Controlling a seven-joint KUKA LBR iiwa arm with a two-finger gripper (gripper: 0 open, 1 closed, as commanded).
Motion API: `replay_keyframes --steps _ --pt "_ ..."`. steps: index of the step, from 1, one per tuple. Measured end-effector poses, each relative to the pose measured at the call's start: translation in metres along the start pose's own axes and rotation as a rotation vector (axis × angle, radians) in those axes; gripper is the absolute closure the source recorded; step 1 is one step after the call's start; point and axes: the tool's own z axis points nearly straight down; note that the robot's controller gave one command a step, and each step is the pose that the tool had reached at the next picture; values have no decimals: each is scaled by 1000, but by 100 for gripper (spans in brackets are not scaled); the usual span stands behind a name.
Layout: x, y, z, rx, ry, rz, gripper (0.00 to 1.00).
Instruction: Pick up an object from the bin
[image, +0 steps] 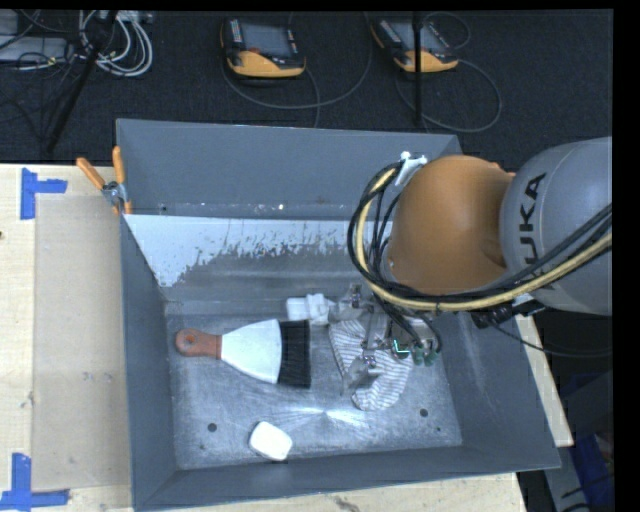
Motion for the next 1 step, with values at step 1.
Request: replay_keyframes --steps 1 --pt "-2 0 -4 0 -8 1 0"
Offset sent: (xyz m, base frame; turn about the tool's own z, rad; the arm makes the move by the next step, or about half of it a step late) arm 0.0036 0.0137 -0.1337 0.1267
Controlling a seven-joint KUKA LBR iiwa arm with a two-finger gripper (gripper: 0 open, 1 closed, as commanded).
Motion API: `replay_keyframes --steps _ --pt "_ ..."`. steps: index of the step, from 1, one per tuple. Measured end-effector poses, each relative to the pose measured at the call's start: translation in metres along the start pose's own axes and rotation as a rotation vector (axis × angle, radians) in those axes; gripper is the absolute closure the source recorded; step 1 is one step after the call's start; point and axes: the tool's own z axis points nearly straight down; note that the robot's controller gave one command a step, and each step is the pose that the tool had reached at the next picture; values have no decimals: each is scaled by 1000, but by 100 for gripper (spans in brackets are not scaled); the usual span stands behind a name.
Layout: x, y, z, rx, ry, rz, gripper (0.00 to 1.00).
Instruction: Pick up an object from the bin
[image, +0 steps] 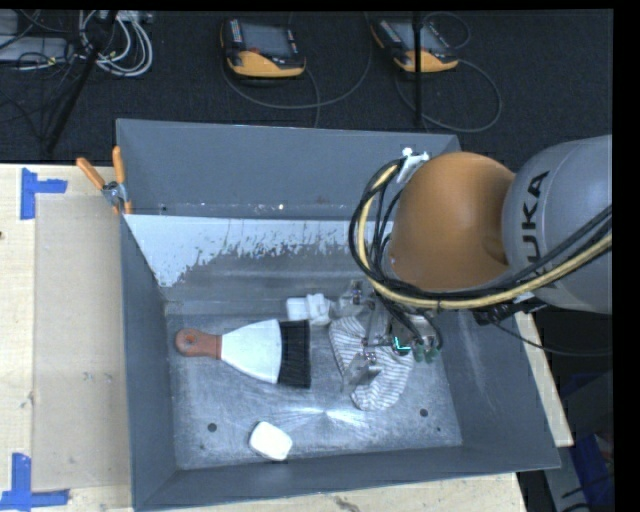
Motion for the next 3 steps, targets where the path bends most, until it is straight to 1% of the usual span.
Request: replay_keyframes --steps 1,2,3 --pt "-7 13 130 0 -7 126 100" --pt "-7 13 130 -1 -7 127 100" --pt "-5 15 97 1 5 136 100"
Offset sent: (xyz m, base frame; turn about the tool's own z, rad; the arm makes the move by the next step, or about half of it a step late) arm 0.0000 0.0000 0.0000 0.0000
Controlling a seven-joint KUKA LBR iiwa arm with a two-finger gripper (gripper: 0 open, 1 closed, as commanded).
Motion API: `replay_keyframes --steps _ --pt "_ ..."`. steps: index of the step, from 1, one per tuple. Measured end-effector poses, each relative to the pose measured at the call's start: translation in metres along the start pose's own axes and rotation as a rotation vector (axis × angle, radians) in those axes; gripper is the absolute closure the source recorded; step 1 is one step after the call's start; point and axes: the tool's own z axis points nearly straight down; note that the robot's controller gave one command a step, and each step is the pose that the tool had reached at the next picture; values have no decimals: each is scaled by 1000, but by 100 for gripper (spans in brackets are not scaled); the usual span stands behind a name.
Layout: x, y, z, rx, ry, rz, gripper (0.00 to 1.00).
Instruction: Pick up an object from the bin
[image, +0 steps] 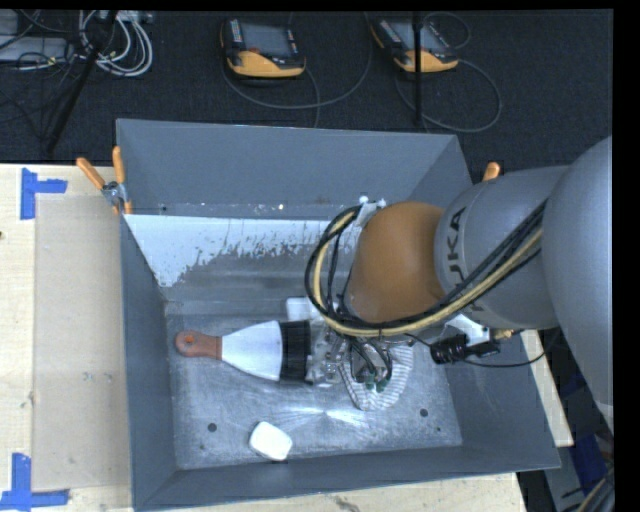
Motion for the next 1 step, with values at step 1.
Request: replay_keyframes --steps 1 --pt "5 3 -32 -2 -10 -2 100"
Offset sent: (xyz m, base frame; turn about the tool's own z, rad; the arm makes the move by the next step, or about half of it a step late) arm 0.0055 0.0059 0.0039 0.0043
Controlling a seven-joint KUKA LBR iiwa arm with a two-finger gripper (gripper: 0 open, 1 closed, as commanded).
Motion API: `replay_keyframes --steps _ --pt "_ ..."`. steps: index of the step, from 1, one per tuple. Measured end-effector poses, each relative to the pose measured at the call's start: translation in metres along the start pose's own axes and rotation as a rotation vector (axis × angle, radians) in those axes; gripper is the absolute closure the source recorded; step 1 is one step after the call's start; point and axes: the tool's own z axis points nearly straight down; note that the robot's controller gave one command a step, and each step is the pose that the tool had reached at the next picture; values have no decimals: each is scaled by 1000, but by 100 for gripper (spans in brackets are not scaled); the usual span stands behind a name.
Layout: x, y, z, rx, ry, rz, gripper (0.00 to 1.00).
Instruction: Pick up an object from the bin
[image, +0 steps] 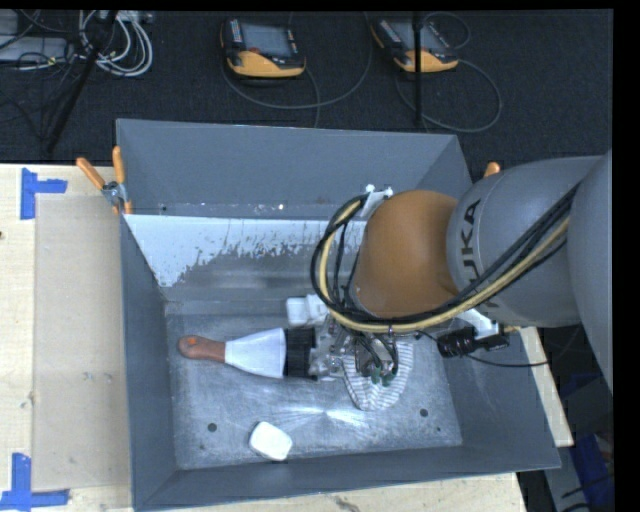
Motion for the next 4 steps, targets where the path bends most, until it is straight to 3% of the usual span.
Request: replay_keyframes --steps 1,2,3,4 --pt "-6 2 19 2 4 2 100" --pt "0 5 -20 4 13 15 100" --pt "-8 8 -25 -3 -13 3 100" --pt "0 6 10 5 16 0 100"
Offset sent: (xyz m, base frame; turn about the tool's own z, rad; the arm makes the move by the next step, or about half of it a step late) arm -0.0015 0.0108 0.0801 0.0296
